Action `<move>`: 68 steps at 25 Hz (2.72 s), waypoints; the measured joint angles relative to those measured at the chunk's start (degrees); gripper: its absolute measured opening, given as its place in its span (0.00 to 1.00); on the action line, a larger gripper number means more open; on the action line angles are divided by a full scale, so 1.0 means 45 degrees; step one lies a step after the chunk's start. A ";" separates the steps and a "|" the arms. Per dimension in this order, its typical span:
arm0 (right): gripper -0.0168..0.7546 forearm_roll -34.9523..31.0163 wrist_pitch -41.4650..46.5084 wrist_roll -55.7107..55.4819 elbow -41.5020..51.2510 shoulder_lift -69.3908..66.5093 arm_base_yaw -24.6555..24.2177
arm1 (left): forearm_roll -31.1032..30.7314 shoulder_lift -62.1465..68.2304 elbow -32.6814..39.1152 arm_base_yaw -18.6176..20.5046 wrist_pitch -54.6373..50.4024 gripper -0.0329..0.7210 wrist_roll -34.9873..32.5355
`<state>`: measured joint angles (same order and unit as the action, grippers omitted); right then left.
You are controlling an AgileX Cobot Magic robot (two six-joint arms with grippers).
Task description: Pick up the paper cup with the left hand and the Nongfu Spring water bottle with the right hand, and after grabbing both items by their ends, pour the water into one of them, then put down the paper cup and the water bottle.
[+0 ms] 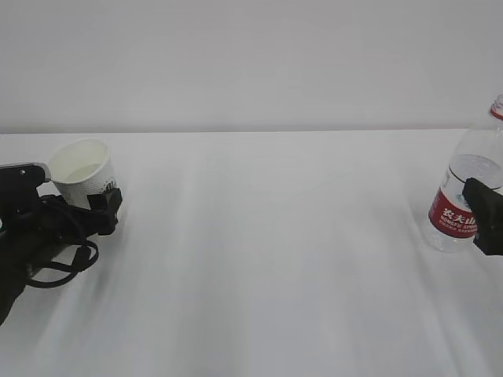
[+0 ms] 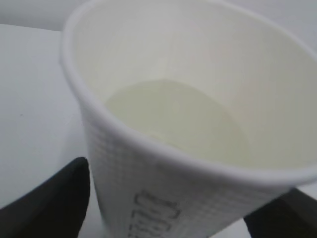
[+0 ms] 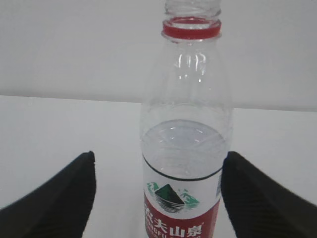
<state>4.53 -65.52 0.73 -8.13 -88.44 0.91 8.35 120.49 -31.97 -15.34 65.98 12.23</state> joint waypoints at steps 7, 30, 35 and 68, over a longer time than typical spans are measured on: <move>0.79 0.0000 0.0000 0.0000 0.0000 0.0000 0.0000 | -0.0066 0.0000 0.0000 0.0000 0.0000 0.96 0.0000; 0.79 -0.0023 0.0000 0.0000 0.0000 -0.0178 0.0000 | -0.0589 -0.1167 0.2091 0.0000 0.0000 0.91 0.0019; 0.79 -0.0023 0.0000 0.0000 0.0000 -0.0662 0.0000 | -0.0639 -0.1730 0.2835 0.0000 0.0000 0.90 0.0019; 0.79 0.0002 0.3227 -0.0230 -0.2360 0.3860 0.0000 | -0.1743 -0.7339 0.3283 0.0000 0.0000 0.82 0.0019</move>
<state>4.54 -51.00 -0.30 -18.75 -71.07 0.91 0.51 87.46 -17.20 -15.34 65.98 12.32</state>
